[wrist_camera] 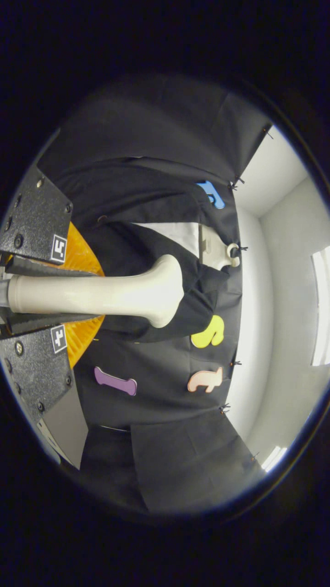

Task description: Iron the clothes twice with a garment steamer, once on the left side and once on the right side.

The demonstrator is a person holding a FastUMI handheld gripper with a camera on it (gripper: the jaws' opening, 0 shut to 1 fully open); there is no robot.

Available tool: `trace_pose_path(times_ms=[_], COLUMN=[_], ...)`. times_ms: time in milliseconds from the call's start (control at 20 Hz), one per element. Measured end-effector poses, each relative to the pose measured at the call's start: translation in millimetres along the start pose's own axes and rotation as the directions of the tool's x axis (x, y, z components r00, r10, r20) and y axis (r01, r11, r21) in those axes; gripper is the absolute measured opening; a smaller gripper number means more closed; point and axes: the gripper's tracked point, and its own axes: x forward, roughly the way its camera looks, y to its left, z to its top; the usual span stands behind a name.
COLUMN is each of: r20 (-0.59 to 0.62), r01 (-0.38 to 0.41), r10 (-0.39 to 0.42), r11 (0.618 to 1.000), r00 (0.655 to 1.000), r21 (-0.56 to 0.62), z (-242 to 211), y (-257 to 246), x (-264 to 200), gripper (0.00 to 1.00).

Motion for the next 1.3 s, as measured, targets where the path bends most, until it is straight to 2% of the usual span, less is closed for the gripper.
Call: trace_pose_path(times_ms=[350,700,950,1300], r20=[-0.066,-0.173,-0.205,-0.324], r01=[-0.046,-0.086,-0.066,-0.062], r10=[0.043,0.073,0.05,0.027], r11=[0.998,0.994,0.995,0.993], r00=[0.997,0.982,0.977,0.946], r21=[-0.043,-0.072,-0.072,-0.097], z=[-54,-127,-173,-249], y=[9,17,12,12], x=[-38,-93,-116,-130], gripper=[0.36,0.36,0.36,0.36])
